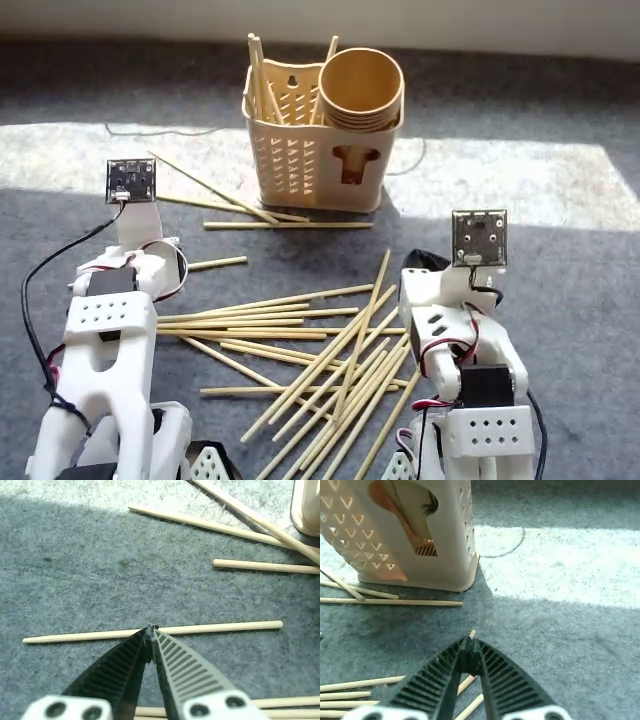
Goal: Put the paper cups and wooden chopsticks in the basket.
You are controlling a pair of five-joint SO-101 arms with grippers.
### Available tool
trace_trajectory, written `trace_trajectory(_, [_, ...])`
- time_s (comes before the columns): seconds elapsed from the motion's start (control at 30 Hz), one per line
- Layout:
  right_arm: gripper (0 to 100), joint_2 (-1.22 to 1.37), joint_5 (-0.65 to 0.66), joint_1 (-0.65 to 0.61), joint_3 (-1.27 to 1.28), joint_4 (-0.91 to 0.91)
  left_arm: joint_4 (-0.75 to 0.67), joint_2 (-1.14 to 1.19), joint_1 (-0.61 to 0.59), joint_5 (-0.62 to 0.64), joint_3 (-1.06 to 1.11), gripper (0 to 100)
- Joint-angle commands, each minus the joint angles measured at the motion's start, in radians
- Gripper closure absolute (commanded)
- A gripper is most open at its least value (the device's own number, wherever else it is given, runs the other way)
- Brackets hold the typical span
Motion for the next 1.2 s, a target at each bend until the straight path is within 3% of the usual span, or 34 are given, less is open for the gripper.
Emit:
trace_trajectory(0.0, [98.5,-0.004,0.011,-0.018,-0.045,0.018,-0.017,-0.024,-0.013,-0.005,-0.004,98])
trace_trajectory(0.27, [95.7,0.028,0.009,-0.064,-0.053,0.031,-0.017,-0.024,-0.013,-0.005,-0.004,98])
trace_trajectory(0.63, [95.3,0.556,-0.006,-0.104,-0.338,0.035,-0.014,-0.024,-0.015,-0.005,-0.004,98])
trace_trajectory(0.8, [90.9,0.742,-0.157,-0.139,-0.421,0.035,-0.017,-0.024,-0.015,-0.005,-0.004,98])
trace_trajectory(1.17, [88.1,1.052,-0.173,-0.157,-0.521,0.012,-0.017,-0.024,-0.015,-0.005,-0.007,98])
